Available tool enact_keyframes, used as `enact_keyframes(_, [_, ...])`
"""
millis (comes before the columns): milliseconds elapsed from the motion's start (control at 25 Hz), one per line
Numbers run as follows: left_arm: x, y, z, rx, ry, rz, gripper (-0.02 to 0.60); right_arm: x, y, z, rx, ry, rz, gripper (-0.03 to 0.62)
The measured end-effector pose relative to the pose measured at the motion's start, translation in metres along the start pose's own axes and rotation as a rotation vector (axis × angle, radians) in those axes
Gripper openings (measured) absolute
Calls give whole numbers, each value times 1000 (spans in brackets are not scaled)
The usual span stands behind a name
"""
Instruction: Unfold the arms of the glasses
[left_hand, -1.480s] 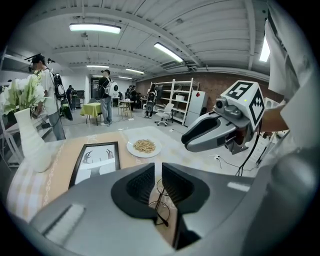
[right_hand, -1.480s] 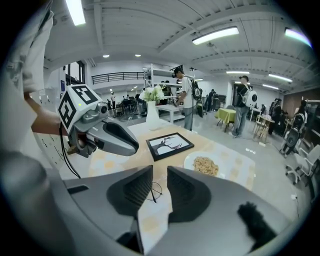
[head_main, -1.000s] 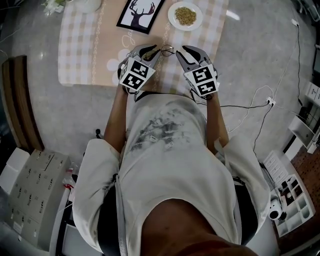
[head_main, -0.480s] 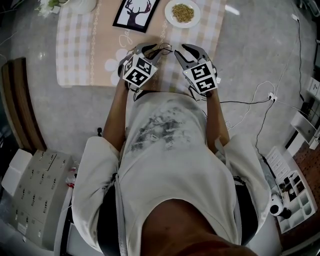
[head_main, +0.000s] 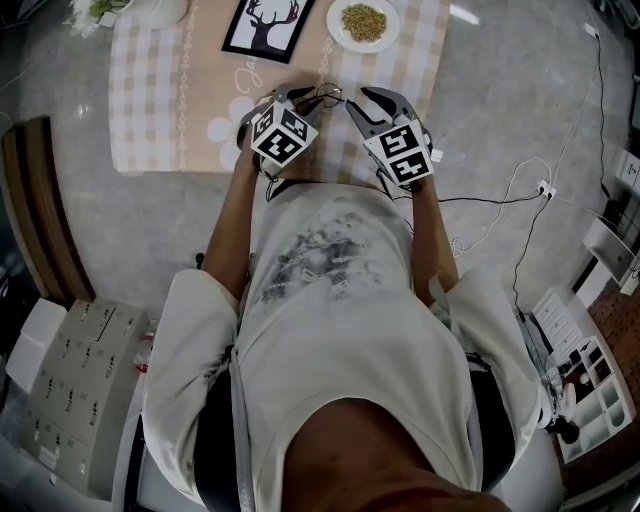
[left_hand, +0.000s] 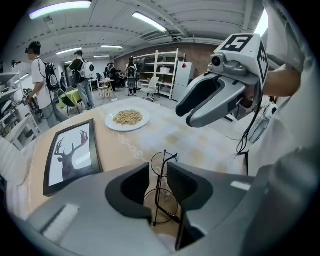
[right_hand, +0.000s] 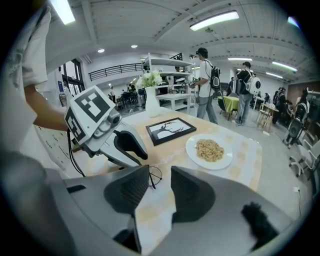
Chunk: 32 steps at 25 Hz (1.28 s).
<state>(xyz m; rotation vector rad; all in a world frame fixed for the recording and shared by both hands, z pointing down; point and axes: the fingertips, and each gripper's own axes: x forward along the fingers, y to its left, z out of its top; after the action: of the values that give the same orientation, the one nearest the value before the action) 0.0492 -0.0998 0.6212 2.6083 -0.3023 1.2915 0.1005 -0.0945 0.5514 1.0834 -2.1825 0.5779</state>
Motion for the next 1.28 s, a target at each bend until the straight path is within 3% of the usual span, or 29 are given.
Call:
enact_keyframes(600, [16, -3, -11, 12, 67, -32, 98, 2, -2, -5, 16, 13, 2, 142])
enact_keyframes(960, [17, -9, -12, 10, 62, -55, 21, 6, 0, -7, 19, 22, 12, 141])
enact_keyframes(1160, [16, -13, -14, 10, 58, -90, 15, 9, 2, -9, 18, 24, 26, 141])
enact_keyframes(1280, [15, -18, -16, 19, 58, -113, 15, 11, 2, -9, 11, 22, 20, 52])
